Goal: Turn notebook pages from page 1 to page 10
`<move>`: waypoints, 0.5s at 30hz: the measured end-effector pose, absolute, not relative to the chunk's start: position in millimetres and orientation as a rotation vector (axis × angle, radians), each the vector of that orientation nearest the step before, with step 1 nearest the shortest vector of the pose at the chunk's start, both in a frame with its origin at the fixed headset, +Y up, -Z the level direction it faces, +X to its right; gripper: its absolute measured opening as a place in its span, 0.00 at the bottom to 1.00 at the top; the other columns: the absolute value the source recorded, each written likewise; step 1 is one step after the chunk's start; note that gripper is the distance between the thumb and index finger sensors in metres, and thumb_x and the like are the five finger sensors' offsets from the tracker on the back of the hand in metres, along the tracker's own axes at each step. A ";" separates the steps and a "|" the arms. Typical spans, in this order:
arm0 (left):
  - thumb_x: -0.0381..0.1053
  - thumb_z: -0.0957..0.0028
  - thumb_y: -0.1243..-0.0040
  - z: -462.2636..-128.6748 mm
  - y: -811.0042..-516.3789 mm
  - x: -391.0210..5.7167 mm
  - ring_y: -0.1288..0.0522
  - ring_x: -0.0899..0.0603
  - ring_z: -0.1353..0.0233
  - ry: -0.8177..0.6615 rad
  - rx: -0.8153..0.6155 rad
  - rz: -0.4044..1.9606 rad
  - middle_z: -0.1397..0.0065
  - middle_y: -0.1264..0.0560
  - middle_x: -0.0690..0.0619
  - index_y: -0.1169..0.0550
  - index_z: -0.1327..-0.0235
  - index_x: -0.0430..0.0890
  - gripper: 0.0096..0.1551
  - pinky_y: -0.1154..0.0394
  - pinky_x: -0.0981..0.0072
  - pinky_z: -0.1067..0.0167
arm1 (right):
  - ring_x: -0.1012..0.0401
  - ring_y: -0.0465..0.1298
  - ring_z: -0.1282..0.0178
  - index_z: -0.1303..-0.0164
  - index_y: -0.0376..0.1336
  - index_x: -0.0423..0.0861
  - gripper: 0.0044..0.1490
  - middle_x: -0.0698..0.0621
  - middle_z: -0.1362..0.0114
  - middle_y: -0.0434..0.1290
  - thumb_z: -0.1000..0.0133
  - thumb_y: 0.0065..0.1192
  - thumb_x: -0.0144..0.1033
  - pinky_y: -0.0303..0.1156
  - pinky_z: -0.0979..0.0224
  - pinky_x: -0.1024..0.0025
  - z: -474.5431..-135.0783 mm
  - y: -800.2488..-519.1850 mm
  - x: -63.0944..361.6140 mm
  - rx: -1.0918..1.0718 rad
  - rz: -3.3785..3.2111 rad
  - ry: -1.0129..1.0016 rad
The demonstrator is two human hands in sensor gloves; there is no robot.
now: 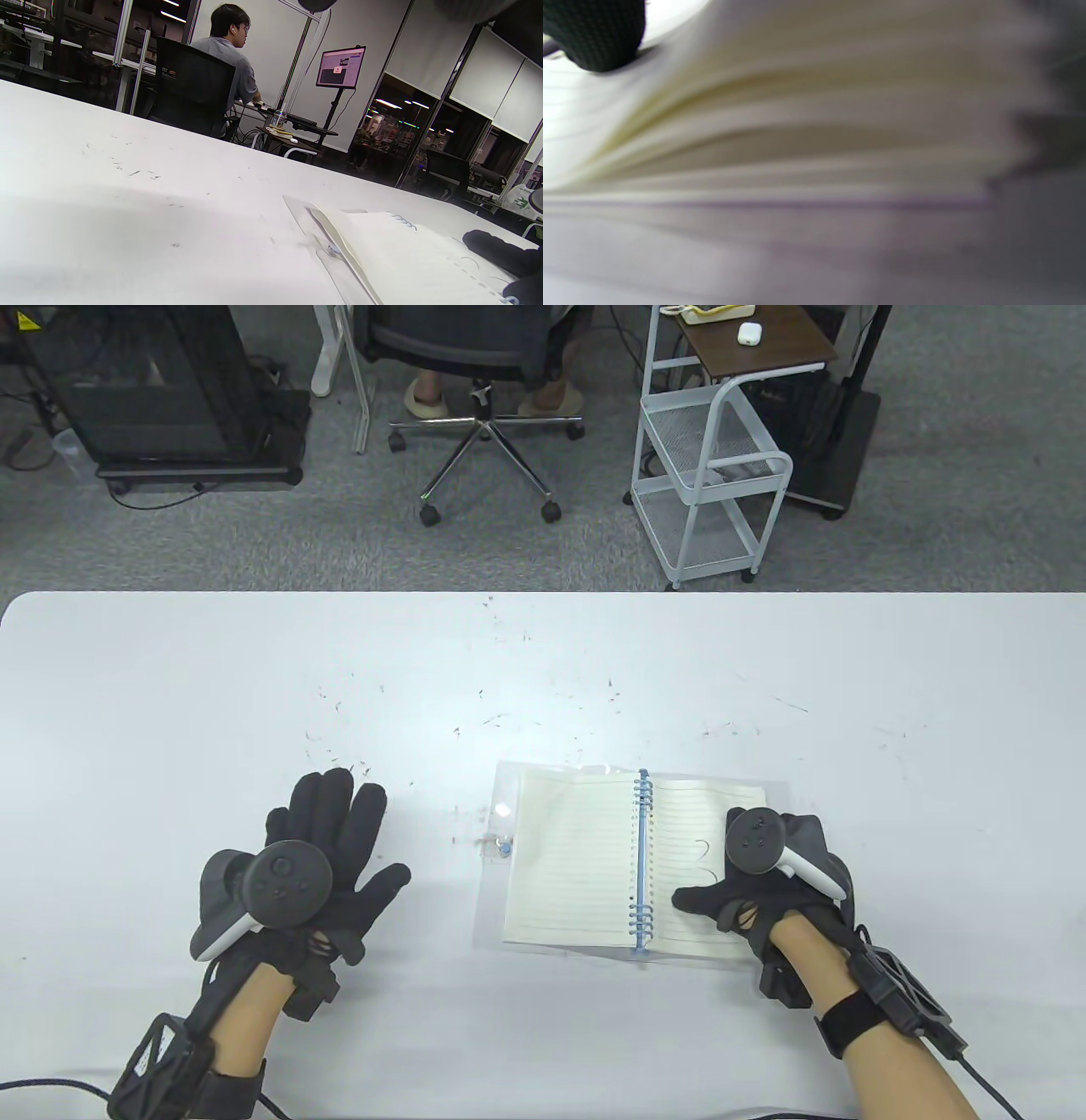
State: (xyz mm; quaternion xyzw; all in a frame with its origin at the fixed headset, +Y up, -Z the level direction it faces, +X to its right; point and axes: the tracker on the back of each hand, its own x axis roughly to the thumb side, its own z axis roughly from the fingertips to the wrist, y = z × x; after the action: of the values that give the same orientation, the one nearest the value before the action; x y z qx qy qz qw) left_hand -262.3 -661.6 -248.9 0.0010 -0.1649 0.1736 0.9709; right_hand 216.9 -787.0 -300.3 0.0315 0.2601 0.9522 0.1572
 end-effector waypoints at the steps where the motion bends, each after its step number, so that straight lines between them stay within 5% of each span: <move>1: 0.75 0.53 0.51 -248.9 -661.7 -262.2 0.62 0.28 0.14 -0.333 0.002 0.351 0.14 0.58 0.44 0.47 0.17 0.53 0.53 0.58 0.23 0.28 | 0.30 0.24 0.28 0.34 0.18 0.42 0.74 0.29 0.26 0.23 0.48 0.59 0.75 0.30 0.35 0.21 -299.9 -786.5 215.8 0.094 2.725 0.734; 9: 0.75 0.53 0.51 -247.9 -661.1 -261.3 0.62 0.28 0.14 -0.332 0.007 0.352 0.14 0.58 0.44 0.47 0.17 0.53 0.53 0.58 0.23 0.28 | 0.31 0.35 0.24 0.32 0.24 0.39 0.70 0.33 0.21 0.41 0.48 0.70 0.59 0.37 0.34 0.23 -296.9 -770.2 201.8 0.167 2.723 0.504; 15: 0.75 0.53 0.51 -247.6 -659.0 -262.5 0.62 0.28 0.14 -0.330 0.019 0.358 0.14 0.58 0.44 0.47 0.17 0.53 0.53 0.58 0.23 0.28 | 0.25 0.43 0.27 0.30 0.27 0.40 0.67 0.35 0.21 0.44 0.47 0.70 0.57 0.45 0.33 0.24 -293.6 -751.7 200.1 0.170 2.561 0.465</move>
State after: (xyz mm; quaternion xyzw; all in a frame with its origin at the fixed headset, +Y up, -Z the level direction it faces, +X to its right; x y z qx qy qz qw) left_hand -262.5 -659.0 -247.6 0.0093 -0.1633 0.1772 0.9705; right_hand 200.1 -751.7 -293.6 0.0629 0.1719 0.9471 0.2636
